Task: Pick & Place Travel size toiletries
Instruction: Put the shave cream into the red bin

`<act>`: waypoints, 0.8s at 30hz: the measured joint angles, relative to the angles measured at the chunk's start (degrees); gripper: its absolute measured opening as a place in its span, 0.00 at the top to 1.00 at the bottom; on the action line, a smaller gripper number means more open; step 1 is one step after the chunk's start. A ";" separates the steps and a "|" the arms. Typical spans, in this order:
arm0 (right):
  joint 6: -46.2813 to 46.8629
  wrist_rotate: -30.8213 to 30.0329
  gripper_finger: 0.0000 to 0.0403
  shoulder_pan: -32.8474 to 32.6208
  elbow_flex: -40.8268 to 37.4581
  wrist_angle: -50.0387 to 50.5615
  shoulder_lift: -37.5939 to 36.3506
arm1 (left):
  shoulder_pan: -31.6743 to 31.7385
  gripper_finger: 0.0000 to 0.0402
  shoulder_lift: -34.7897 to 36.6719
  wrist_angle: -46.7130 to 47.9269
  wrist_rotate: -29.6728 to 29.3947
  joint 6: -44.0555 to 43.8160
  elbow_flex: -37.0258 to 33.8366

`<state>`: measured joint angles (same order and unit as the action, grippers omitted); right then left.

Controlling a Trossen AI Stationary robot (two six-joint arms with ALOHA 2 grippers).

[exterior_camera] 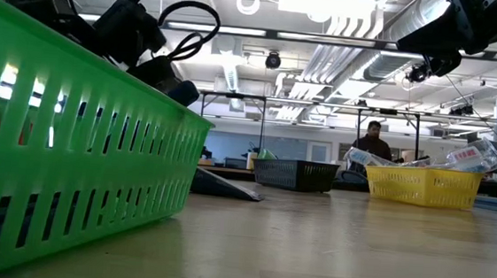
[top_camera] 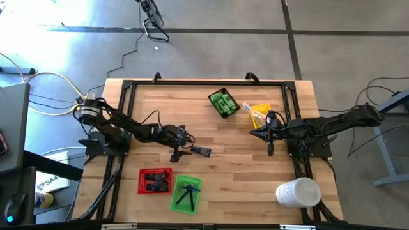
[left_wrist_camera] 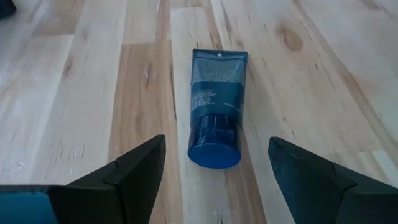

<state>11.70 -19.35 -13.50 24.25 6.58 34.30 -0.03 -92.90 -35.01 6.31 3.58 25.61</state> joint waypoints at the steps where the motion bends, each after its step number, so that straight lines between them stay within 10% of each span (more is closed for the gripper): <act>1: 0.00 0.00 0.99 -0.01 0.00 0.05 0.00 | 0.00 0.30 0.00 -0.11 0.02 -0.44 0.00; 24: -0.66 -0.02 0.99 -0.02 0.00 -1.23 2.78 | 0.01 0.30 0.00 1.04 -1.33 -3.36 2.17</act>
<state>11.04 -19.38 -13.52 24.25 5.35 37.08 -0.03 -92.90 -33.97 4.97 0.22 27.77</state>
